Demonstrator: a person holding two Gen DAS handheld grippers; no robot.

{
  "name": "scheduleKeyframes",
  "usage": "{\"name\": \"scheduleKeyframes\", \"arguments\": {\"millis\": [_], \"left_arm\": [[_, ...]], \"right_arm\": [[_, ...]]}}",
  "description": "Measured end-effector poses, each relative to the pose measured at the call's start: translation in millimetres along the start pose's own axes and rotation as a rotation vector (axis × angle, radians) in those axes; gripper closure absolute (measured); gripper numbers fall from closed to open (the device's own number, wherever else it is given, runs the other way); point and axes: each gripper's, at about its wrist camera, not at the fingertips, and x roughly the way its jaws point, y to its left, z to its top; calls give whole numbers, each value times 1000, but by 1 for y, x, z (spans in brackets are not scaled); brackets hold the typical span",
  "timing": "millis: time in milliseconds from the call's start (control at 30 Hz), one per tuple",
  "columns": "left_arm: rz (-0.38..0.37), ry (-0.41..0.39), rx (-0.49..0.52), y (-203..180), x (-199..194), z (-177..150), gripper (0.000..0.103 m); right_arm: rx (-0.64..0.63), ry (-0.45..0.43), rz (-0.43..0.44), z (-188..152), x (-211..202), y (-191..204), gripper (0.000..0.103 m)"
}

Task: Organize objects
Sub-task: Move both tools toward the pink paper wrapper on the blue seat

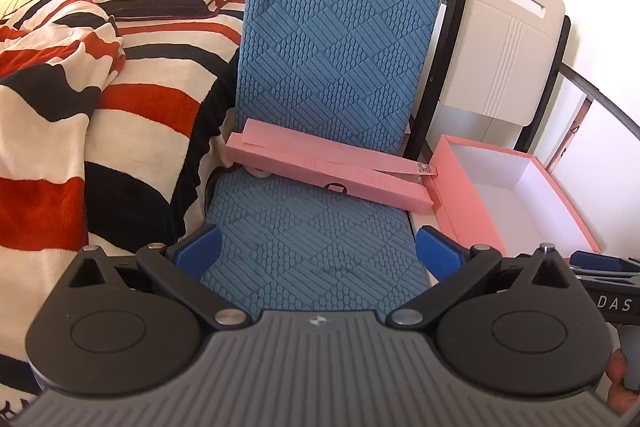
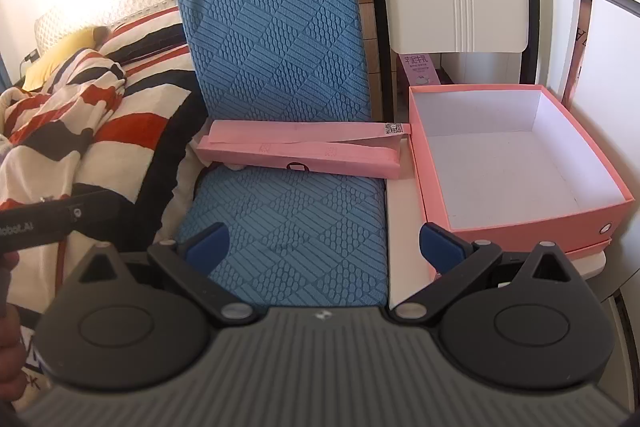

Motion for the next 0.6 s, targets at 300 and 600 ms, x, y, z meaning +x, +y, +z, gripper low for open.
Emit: {"name": "scheduleKeyframes", "arguments": {"millis": [300, 600], "left_arm": [[-11, 14, 5, -3, 10, -3, 0], [-6, 12, 3, -1, 11, -1, 0]], "right_arm": [[4, 34, -3, -3, 7, -4, 0], [1, 48, -6, -2, 15, -4, 0]]}}
